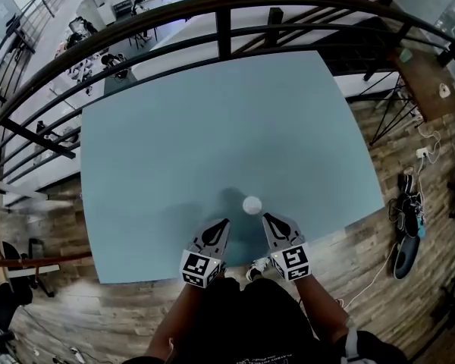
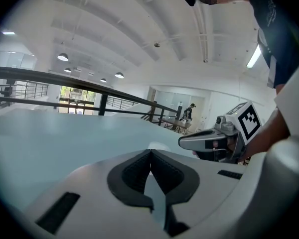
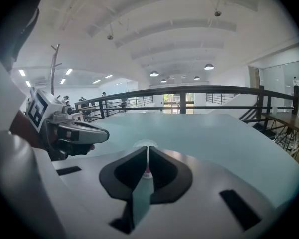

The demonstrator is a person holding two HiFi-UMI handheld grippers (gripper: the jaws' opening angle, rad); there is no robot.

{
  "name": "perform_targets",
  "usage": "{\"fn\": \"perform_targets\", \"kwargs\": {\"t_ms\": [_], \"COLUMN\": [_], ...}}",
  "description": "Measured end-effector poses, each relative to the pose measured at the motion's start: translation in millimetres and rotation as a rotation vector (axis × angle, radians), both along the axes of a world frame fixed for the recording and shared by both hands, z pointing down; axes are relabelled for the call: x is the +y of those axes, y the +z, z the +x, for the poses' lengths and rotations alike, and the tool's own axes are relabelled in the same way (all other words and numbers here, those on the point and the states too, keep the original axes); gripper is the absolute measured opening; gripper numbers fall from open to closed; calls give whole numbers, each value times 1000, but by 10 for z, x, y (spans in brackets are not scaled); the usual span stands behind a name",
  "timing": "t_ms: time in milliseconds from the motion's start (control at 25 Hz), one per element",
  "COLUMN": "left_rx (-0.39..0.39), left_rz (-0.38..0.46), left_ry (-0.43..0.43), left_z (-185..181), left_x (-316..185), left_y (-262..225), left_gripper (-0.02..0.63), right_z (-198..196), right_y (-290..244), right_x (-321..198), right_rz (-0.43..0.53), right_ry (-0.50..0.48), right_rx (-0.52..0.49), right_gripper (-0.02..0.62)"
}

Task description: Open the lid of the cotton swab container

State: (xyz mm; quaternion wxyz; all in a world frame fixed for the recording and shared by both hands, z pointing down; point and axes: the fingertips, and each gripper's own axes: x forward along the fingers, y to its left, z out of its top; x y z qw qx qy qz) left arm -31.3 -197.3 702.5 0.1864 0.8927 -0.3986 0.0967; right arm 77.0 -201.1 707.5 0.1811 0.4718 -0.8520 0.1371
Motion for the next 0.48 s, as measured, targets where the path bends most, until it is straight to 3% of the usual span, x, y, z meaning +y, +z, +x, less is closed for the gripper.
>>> {"fn": "perform_targets", "kwargs": {"t_ms": [280, 360, 480], "left_rx": [-12, -14, -12], "left_rz": [-23, -24, -27], "left_ry": [2, -1, -6], "left_z": [31, 31, 24], "left_x": [81, 84, 65], "left_y": [148, 169, 178], "left_gripper": [12, 12, 12], "right_z": [-89, -112, -126], "right_y": [183, 252, 318], "right_x": [42, 27, -36], "right_rz": [-9, -16, -27], "right_ry": [-24, -33, -39], "right_rx": [12, 15, 26], "right_gripper": [32, 119, 174]}}
